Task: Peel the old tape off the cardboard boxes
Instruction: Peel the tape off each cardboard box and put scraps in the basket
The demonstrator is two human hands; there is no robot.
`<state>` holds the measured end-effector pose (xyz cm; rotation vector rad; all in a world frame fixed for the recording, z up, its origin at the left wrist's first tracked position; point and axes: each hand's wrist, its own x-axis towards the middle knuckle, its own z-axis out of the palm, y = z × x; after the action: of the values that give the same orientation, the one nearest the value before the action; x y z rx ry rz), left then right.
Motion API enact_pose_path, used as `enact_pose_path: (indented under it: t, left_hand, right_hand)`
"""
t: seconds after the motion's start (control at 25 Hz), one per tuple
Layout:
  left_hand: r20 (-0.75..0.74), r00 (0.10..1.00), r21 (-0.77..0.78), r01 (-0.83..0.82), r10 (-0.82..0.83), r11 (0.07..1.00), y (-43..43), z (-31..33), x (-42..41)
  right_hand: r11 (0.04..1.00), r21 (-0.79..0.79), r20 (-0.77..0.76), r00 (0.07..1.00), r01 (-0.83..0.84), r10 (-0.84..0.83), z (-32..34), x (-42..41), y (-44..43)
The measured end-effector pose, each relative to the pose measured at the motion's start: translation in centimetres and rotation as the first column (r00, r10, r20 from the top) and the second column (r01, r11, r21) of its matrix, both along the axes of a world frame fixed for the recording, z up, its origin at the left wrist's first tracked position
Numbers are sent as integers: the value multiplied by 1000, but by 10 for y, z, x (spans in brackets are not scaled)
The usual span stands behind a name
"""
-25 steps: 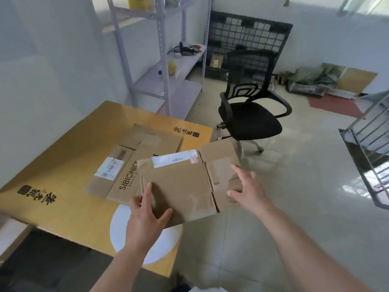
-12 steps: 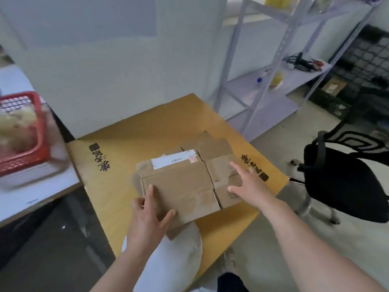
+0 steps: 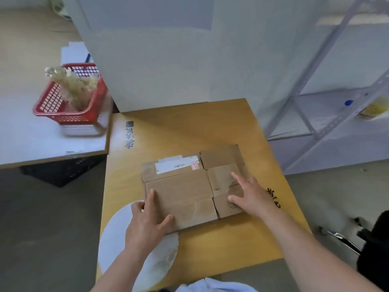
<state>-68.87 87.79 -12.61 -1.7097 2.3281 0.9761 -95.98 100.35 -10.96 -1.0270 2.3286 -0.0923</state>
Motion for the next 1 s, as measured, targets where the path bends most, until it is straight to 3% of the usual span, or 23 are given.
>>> enact_pose_path:
  t: [0.16, 0.32, 0.4, 0.6, 0.8, 1.0]
  left_hand:
    - [209, 978, -224, 33, 15, 974, 7, -4, -12]
    - [231, 944, -257, 292, -235, 921, 10, -12, -37]
    - [235, 935, -248, 322, -265, 914, 11, -19, -42]
    - [259, 938, -229, 291, -230, 929, 9, -25, -40]
    - [272, 929, -227, 315, -250, 922, 1, -14, -44]
    - [50, 954, -225, 298, -295, 928, -23, 15, -29]
  right_hand:
    - [987, 35, -287, 945, -154, 157, -6, 4, -13]
    - [903, -108, -272, 886, -415, 375, -26, 37, -43]
    - [870, -90, -292, 848, -484, 442, -40, 45, -49]
    - [868, -57, -388, 812, -494, 436, -57, 45, -45]
    - [891, -65, -323, 854, -449, 407, -43, 50, -54]
    - [923, -17, -305, 881, -386, 362, 1, 63, -78]
